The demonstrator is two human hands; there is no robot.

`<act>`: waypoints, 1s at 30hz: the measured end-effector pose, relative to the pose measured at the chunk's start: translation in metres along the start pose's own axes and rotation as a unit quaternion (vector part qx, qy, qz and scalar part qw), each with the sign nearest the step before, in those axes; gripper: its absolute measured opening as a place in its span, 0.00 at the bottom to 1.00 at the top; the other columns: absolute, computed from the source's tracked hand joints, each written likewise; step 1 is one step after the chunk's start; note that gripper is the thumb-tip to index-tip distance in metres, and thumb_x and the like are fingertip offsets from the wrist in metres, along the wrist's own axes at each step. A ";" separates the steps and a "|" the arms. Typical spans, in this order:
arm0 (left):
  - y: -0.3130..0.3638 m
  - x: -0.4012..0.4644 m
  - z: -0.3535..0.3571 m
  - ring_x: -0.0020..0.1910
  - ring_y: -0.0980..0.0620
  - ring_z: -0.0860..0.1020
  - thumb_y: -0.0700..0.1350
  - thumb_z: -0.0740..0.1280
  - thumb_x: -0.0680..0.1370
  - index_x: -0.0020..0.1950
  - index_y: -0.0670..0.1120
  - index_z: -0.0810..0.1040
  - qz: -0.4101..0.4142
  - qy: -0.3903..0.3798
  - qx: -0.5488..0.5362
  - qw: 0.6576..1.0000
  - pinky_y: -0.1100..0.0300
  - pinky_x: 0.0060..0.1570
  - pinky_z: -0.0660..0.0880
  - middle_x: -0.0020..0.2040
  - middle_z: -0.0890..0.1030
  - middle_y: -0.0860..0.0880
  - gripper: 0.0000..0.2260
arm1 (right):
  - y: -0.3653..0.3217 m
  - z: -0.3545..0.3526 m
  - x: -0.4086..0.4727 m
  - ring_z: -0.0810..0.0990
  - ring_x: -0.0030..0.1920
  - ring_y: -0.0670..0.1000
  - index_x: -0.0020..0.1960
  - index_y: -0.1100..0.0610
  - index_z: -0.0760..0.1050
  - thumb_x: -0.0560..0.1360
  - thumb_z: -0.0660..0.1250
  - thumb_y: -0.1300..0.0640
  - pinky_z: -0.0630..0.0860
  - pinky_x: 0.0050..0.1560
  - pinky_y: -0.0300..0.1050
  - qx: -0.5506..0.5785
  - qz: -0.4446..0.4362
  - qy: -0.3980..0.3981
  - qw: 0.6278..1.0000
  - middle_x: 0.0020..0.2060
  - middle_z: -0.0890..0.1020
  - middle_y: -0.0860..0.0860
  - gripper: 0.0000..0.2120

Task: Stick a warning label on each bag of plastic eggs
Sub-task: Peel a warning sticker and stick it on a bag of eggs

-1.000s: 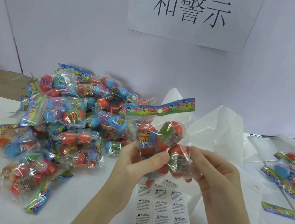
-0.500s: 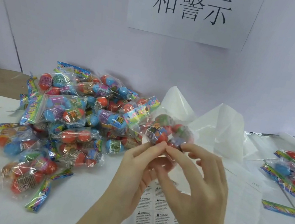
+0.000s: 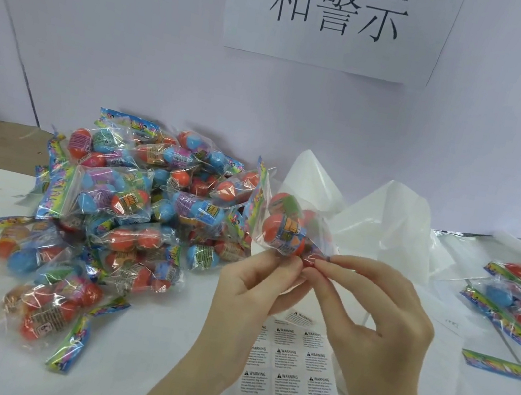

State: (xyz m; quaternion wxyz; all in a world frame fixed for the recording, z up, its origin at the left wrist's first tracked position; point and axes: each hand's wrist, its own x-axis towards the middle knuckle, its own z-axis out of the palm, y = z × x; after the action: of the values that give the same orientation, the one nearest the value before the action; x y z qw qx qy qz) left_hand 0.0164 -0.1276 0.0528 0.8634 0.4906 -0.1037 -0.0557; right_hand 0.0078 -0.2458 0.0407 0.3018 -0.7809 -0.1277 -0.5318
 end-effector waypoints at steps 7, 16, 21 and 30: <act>0.001 0.000 -0.002 0.43 0.55 0.83 0.43 0.72 0.69 0.40 0.46 0.86 0.004 0.005 0.020 1.000 0.67 0.42 0.77 0.40 0.85 0.47 0.03 | 0.005 -0.004 0.003 0.77 0.40 0.47 0.46 0.58 0.83 0.70 0.70 0.52 0.72 0.44 0.43 -0.026 -0.034 -0.035 0.998 0.38 0.82 0.49 0.11; -0.004 -0.001 0.004 0.41 0.51 0.84 0.51 0.72 0.64 0.38 0.44 0.86 -0.002 0.061 -0.001 0.998 0.66 0.40 0.78 0.39 0.85 0.44 0.11 | 0.007 -0.003 0.000 0.80 0.33 0.52 0.44 0.60 0.84 0.71 0.72 0.55 0.73 0.37 0.47 -0.089 -0.121 -0.021 0.988 0.35 0.83 0.52 0.08; -0.004 -0.001 0.003 0.45 0.47 0.84 0.51 0.69 0.66 0.41 0.42 0.86 -0.004 0.069 0.001 0.998 0.61 0.45 0.80 0.43 0.85 0.41 0.14 | 0.007 -0.003 -0.001 0.80 0.29 0.51 0.42 0.59 0.84 0.72 0.73 0.55 0.73 0.32 0.45 -0.118 -0.176 -0.008 0.977 0.37 0.85 0.52 0.07; -0.004 -0.002 0.009 0.41 0.54 0.84 0.44 0.62 0.75 0.36 0.46 0.86 0.018 0.067 0.006 0.998 0.68 0.39 0.77 0.39 0.85 0.46 0.14 | 0.011 -0.003 -0.003 0.81 0.34 0.49 0.41 0.61 0.84 0.73 0.71 0.59 0.72 0.38 0.40 -0.105 -0.167 -0.005 0.980 0.41 0.85 0.53 0.06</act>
State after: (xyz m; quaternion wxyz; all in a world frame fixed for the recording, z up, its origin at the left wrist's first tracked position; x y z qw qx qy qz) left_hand 0.0122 -0.1364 0.0538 0.8664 0.4963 -0.0552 -0.0063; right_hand 0.0100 -0.2555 0.0354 0.1244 -0.7784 -0.2014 -0.5815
